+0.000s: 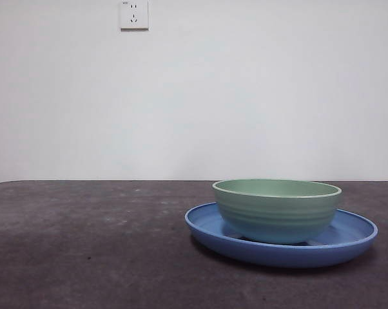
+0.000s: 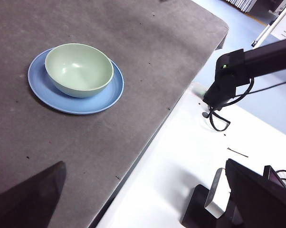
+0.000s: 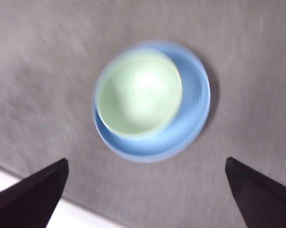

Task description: Place the green bowl on the blue plate

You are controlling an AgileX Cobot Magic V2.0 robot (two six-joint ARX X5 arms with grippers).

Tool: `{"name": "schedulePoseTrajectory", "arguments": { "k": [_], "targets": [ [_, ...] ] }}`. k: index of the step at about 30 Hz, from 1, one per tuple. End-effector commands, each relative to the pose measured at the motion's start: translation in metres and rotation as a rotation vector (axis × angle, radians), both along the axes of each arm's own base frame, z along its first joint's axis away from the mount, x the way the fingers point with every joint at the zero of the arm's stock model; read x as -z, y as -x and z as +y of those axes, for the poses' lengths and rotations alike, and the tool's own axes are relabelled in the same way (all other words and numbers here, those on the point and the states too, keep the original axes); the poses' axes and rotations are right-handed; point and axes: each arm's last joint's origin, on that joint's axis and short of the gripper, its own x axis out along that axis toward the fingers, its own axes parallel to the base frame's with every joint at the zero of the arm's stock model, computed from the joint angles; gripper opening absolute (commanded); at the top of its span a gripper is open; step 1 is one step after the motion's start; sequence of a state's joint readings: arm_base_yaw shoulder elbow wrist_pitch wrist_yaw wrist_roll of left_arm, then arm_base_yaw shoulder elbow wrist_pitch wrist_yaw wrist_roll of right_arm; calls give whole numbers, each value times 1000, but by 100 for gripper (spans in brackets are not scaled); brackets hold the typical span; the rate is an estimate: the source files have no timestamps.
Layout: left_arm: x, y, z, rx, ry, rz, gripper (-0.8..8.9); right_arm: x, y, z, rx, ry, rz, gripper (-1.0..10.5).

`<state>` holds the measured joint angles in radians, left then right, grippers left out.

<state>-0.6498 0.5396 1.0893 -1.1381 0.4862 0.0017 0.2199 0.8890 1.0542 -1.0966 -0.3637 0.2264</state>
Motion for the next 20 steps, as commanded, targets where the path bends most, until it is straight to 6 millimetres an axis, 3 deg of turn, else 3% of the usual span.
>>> {"name": "schedulePoseTrajectory", "arguments": {
  "k": [1,10,20],
  "targets": [
    [-4,0,0,21,11,-34,531,7,-18,3,0,24,78,605],
    [-4,0,0,31,5,-54,530,47,-77,-1,1,83,229,533],
    [-4,-1,0,-7,-11,-73,530,86,-117,-16,-7,108,310,528]
  ]
}}
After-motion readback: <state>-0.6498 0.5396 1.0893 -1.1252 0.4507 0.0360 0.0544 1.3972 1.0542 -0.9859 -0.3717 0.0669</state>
